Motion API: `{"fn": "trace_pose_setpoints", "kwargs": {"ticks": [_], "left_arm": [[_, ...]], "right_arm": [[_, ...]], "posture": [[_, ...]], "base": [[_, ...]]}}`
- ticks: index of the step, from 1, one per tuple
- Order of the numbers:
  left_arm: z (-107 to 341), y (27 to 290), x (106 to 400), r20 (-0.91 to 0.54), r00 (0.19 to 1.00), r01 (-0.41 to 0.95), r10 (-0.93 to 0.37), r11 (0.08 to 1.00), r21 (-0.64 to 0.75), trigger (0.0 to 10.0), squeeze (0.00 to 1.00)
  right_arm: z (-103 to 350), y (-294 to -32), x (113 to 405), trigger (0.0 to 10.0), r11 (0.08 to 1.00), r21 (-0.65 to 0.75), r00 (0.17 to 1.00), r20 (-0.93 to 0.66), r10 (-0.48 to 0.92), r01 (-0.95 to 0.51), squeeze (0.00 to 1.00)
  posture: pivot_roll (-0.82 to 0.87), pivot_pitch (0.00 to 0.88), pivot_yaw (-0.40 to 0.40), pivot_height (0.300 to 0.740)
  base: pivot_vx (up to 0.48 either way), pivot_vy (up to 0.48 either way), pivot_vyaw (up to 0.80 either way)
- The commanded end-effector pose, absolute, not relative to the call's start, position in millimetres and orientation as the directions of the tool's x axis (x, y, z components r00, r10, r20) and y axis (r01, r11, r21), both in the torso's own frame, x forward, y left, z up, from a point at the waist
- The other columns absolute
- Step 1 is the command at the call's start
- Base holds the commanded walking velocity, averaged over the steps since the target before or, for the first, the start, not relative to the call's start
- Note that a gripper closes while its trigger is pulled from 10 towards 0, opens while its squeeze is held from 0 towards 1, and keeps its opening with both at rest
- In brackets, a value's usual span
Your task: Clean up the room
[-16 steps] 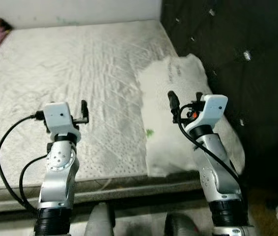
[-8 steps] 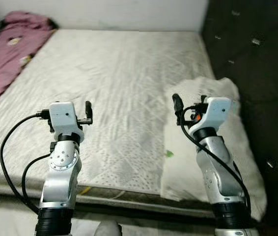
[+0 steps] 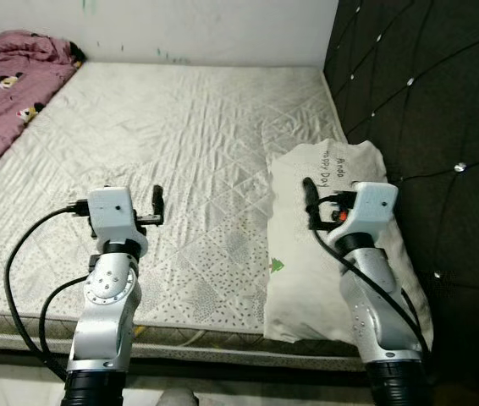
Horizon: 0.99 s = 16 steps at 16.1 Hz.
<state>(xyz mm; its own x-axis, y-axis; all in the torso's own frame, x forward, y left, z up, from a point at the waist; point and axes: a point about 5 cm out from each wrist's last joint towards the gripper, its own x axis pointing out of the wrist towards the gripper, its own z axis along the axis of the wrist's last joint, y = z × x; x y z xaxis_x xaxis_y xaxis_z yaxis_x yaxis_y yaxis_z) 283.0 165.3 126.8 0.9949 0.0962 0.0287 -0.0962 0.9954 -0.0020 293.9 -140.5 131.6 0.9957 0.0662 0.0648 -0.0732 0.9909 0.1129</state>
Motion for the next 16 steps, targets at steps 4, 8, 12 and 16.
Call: {"fn": "trace_pose_setpoints", "kwargs": {"ticks": [4, 8, 12, 16], "left_arm": [[128, 166, 282, 0.024, 0.994, -0.102, 0.103, 0.995, -0.022, 10.0, 0.0], [128, 165, 284, 0.017, 0.995, -0.099, 0.1, 0.995, -0.032, 10.0, 0.0], [127, 169, 284, 0.007, 0.994, -0.107, 0.107, 0.994, -0.032, 10.0, 0.0], [126, 165, 282, -0.003, 0.994, -0.11, 0.11, 0.993, -0.046, 10.0, 0.0]], "right_arm": [[135, -144, 294, 10.0, 0.993, 0.085, 0.995, 0.065, 0.074, -0.079, 0.0], [124, -145, 290, 10.0, 0.983, -0.021, 0.983, -0.002, 0.185, -0.185, 0.0], [125, -158, 291, 10.0, 0.969, -0.039, 0.968, -0.08, 0.24, -0.243, 0.0], [110, -144, 280, 10.0, 0.976, 0.021, 0.969, -0.118, 0.218, -0.217, 0.0]], "posture": [[0.01, 0.0, 0.02, 0.74], [0.0, 0.0, 0.024, 0.74], [-0.01, 0.0, 0.02, 0.74], [0.0, 0.0, 0.009, 0.74]], "base": [[0.0, 0.48, 0.0], [0.0, 0.48, -0.37], [0.0, 0.48, -0.2], [0.0, 0.48, 0.0]]}}
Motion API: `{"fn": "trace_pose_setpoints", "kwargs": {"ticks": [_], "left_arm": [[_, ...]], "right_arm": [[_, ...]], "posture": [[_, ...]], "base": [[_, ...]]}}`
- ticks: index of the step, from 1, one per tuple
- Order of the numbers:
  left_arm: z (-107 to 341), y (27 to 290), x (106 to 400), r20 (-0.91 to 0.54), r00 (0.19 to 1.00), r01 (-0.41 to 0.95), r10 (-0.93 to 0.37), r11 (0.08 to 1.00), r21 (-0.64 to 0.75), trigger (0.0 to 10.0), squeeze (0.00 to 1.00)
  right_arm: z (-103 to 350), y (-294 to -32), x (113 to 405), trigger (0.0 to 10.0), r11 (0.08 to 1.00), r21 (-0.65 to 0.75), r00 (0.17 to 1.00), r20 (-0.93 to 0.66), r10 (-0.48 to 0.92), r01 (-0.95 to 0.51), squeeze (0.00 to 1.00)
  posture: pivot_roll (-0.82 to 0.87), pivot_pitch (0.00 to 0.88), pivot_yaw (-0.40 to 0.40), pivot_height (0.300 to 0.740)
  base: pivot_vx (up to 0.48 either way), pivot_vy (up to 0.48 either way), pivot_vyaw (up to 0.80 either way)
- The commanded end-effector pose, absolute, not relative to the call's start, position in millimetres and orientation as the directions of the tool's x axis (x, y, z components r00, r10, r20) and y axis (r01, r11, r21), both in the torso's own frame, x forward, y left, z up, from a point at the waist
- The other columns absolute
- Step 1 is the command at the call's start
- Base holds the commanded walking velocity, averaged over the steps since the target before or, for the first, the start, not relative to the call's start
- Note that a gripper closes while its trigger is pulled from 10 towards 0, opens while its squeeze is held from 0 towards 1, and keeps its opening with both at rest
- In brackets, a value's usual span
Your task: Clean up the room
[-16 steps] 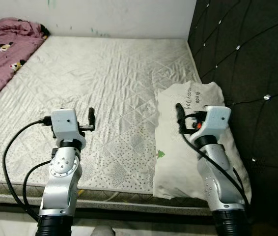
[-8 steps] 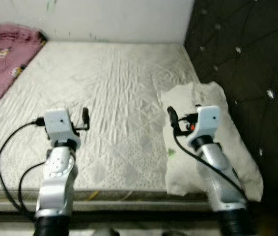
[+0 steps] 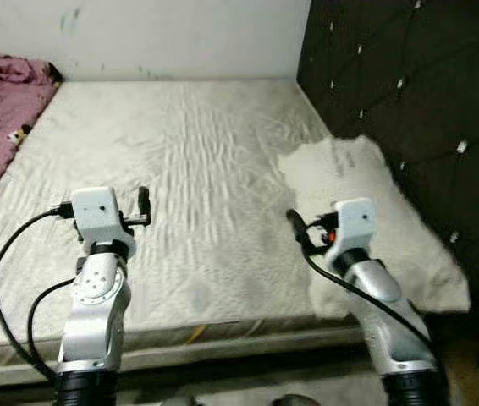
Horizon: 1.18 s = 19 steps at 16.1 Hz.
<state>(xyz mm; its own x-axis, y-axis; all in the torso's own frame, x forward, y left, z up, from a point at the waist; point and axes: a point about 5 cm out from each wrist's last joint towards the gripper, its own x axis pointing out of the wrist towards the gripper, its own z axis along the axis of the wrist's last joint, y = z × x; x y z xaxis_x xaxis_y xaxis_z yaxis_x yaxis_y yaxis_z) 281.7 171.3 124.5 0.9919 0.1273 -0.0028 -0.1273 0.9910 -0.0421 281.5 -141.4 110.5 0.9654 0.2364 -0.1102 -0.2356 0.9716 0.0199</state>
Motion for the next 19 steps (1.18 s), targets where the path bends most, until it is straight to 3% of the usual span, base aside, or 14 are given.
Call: {"fn": "trace_pose_setpoints", "kwargs": {"ticks": [1, 3, 6, 19], "left_arm": [[128, 165, 282, 0.005, 0.994, -0.109, 0.11, 0.993, -0.045, 10.0, 0.0], [136, 164, 287, 0.03, 0.993, -0.115, 0.116, 0.992, -0.051, 10.0, 0.0], [134, 164, 287, 0.02, 0.993, -0.117, 0.118, 0.992, -0.055, 10.0, 0.0], [130, 161, 282, -0.011, 0.992, -0.124, 0.124, 0.99, -0.071, 10.0, 0.0]], "right_arm": [[108, -141, 281, 10.0, 0.98, 0.056, 0.973, -0.125, 0.196, -0.19, 0.0], [108, -147, 293, 10.0, 0.99, 0.131, 0.987, -0.14, 0.075, -0.057, 0.0], [112, -151, 294, 10.0, 0.993, 0.118, 0.993, -0.115, 0.011, 0.003, 0.0], [113, -145, 300, 10.0, 0.992, 0.102, 0.988, -0.131, 0.081, -0.068, 0.0]], "posture": [[0.01, 0.0, 0.003, 0.74], [0.02, 0.0, 0.004, 0.74], [0.01, 0.0, 0.01, 0.74], [0.01, 0.0, -0.01, 0.74]], "base": [[0.0, 0.48, 0.0], [0.0, 0.48, 0.0], [0.0, 0.48, 0.0], [0.0, 0.48, 0.0]]}}
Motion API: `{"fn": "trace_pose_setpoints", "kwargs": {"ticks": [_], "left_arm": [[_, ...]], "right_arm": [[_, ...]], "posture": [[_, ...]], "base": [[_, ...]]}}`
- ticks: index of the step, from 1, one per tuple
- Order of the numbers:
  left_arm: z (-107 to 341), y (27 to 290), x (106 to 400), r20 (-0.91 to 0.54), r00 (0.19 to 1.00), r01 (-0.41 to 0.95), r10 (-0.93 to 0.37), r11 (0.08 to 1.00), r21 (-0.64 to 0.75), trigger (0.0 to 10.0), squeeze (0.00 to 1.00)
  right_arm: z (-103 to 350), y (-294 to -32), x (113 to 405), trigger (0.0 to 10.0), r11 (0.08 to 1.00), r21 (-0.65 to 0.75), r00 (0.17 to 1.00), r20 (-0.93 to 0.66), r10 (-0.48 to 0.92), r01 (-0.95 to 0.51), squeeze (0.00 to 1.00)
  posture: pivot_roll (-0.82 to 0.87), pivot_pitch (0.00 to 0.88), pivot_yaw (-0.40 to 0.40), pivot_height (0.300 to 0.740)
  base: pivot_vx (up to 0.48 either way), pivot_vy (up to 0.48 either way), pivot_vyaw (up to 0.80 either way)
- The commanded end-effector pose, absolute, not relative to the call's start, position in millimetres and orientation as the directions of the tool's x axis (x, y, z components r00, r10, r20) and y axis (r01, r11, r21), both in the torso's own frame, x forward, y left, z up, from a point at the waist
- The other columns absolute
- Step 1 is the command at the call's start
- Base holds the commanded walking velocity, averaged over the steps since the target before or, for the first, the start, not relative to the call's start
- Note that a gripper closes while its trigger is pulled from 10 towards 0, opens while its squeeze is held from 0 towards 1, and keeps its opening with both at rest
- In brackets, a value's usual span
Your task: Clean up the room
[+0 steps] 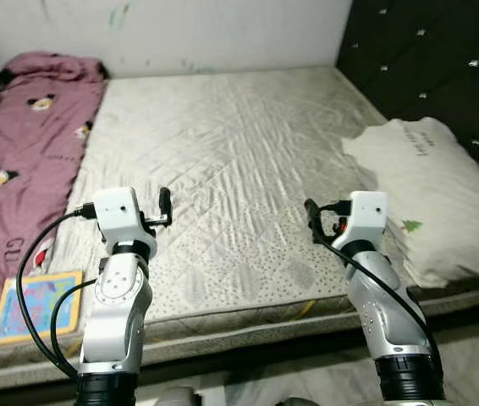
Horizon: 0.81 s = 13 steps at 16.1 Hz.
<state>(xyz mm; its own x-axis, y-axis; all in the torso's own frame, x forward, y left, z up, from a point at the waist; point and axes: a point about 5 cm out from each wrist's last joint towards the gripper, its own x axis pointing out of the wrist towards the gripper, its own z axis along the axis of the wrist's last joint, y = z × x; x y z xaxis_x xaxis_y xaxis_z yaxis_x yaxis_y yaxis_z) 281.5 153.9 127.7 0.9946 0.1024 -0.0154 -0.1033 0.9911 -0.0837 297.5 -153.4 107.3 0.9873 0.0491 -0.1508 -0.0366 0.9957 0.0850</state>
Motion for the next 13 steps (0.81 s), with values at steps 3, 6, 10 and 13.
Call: {"fn": "trace_pose_setpoints", "kwargs": {"ticks": [3, 6, 10, 13], "left_arm": [[130, 162, 282, -0.015, 0.992, -0.129, 0.128, 0.989, -0.067, 10.0, 0.0], [132, 162, 284, -0.013, 0.991, -0.131, 0.13, 0.989, -0.066, 10.0, 0.0], [132, 162, 284, -0.015, 0.99, -0.138, 0.138, 0.988, -0.069, 10.0, 0.0], [132, 162, 285, -0.019, 0.99, -0.141, 0.14, 0.987, -0.075, 10.0, 0.0]], "right_arm": [[114, -141, 301, 10.0, 0.988, 0.128, 0.986, -0.131, 0.102, -0.085, 0.0], [113, -140, 303, 10.0, 0.993, 0.084, 0.985, -0.15, 0.089, -0.077, 0.0], [122, -131, 306, 10.0, 0.99, -0.004, 0.986, -0.083, 0.142, -0.143, 0.0], [125, -123, 305, 10.0, 0.976, 0.008, 0.973, -0.075, 0.218, -0.218, 0.0]], "posture": [[0.01, 0.0, -0.008, 0.74], [0.02, 0.0, -0.008, 0.74], [0.01, 0.0, -0.009, 0.74], [0.01, 0.0, -0.009, 0.74]], "base": [[0.0, 0.48, 0.0], [0.0, 0.48, 0.0], [0.0, 0.48, 0.0], [0.0, 0.48, 0.0]]}}
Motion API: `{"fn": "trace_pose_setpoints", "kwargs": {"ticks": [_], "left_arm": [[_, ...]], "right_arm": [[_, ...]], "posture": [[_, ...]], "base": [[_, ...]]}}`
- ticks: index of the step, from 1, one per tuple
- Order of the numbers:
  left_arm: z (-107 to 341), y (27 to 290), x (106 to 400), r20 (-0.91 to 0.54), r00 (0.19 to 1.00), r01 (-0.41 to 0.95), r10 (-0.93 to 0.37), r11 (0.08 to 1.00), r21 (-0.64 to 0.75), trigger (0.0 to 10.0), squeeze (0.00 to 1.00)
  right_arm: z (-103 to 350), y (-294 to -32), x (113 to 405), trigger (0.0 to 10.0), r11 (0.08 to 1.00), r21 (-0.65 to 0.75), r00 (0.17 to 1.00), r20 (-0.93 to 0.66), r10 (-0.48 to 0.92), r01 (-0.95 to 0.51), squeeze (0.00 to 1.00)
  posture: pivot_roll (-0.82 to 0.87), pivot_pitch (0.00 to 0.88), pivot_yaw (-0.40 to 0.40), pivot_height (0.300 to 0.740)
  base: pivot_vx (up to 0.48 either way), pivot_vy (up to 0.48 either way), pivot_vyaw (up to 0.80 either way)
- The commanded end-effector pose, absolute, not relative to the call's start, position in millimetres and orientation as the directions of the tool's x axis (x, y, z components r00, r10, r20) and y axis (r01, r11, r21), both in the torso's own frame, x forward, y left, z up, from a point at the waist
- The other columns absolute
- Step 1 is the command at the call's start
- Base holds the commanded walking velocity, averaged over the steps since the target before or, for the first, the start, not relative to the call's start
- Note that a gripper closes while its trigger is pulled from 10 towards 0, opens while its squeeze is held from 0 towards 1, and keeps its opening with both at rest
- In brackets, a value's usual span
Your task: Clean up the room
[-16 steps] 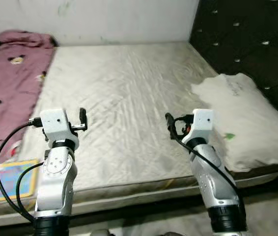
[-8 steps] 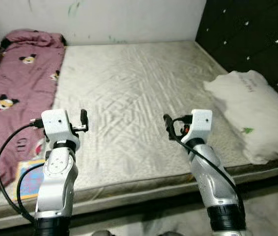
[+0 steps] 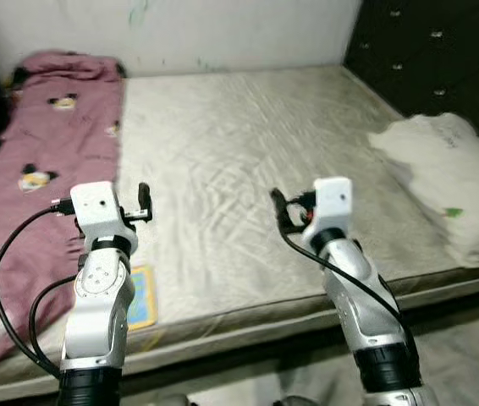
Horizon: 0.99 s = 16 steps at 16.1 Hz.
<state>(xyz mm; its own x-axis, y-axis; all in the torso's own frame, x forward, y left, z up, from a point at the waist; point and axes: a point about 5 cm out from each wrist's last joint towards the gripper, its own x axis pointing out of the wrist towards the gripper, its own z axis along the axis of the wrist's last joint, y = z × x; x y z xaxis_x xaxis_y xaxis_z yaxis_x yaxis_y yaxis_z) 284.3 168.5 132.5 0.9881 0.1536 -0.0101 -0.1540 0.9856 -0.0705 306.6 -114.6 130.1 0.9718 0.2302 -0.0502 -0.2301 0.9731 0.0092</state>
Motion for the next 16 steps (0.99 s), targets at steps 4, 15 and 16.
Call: {"fn": "trace_pose_setpoints", "kwargs": {"ticks": [4, 15, 16], "left_arm": [[131.8, 162.5, 286.0, -0.02, 0.989, -0.147, 0.146, 0.986, -0.08, 10.0, 0.0], [130.6, 167.2, 286.6, -0.033, 0.986, -0.168, 0.166, 0.983, -0.075, 10.0, 0.0], [130.5, 167.1, 286.3, -0.033, 0.986, -0.167, 0.165, 0.983, -0.074, 10.0, 0.0]], "right_arm": [[117.1, -124.7, 301.7, 10.0, 0.962, 0.145, 0.962, -0.11, 0.25, -0.233, 0.0], [118.2, -128.3, 302.9, 10.0, 0.979, 0.012, 0.971, -0.12, 0.205, -0.206, 0.0], [116.5, -128.1, 302.3, 10.0, 0.977, 0.017, 0.97, -0.121, 0.212, -0.212, 0.0]], "posture": [[0.01, 0.0, -0.009, 0.74], [0.01, 0.0, -0.008, 0.74], [0.01, 0.0, -0.007, 0.74]], "base": [[0.0, 0.48, 0.0], [0.0, 0.48, 0.0], [0.0, 0.48, 0.0]]}}
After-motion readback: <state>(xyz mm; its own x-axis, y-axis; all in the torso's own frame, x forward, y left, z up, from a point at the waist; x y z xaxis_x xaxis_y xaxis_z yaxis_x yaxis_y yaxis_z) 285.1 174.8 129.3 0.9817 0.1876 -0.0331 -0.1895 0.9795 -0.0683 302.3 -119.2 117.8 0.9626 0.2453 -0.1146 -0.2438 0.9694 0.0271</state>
